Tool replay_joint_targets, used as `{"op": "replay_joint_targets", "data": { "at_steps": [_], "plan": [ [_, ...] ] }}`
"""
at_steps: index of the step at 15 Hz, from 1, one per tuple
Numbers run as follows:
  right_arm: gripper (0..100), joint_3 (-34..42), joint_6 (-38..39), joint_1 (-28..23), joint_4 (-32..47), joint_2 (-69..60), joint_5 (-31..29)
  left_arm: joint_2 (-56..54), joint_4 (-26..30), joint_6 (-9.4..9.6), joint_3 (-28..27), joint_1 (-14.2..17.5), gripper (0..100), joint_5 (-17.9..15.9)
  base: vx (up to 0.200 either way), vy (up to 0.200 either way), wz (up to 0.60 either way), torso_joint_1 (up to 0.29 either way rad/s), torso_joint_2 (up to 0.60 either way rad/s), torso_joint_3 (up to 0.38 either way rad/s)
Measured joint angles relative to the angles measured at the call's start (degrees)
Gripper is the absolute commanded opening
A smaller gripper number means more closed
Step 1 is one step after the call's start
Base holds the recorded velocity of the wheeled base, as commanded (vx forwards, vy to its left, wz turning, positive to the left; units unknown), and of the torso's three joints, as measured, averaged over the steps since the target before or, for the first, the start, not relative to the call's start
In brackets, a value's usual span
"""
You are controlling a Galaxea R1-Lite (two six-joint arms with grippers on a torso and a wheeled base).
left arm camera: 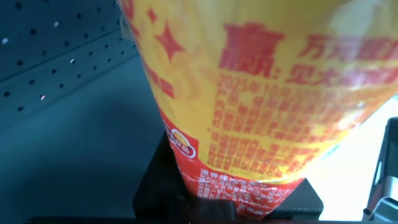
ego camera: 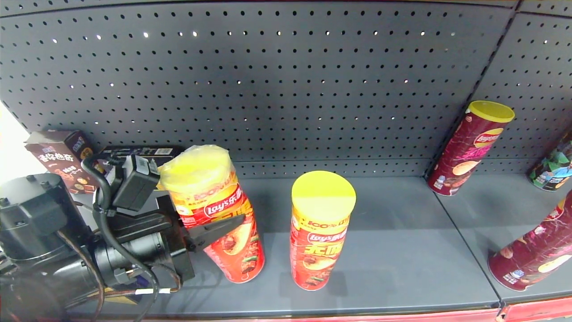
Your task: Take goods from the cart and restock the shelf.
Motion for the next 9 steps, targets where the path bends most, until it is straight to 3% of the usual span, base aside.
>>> {"op": "replay_joint_targets", "data": {
  "at_steps": [4, 7, 9],
  "plan": [
    [100, 0.00, 0.07, -0.04, 0.00, -0.02, -0.20, 1.23, 0.37, 1.32, -3.97, -1.27, 0, -0.16, 0.000, 0.000, 0.00, 0.000, 0.00, 0.000],
    [100, 0.00, 0.07, 0.00, 0.00, -0.02, -0.18, 4.90, -4.16, 1.74, -5.68, -1.39, 0, -0.63, 0.000, 0.000, 0.00, 0.000, 0.00, 0.000],
    [100, 0.00, 0.05, 0.00, 0.00, -0.05, -0.20, 8.42, -6.10, 1.96, -7.69, -1.46, 0, -3.01, 0.000, 0.000, 0.00, 0.000, 0.00, 0.000]
  ]
}}
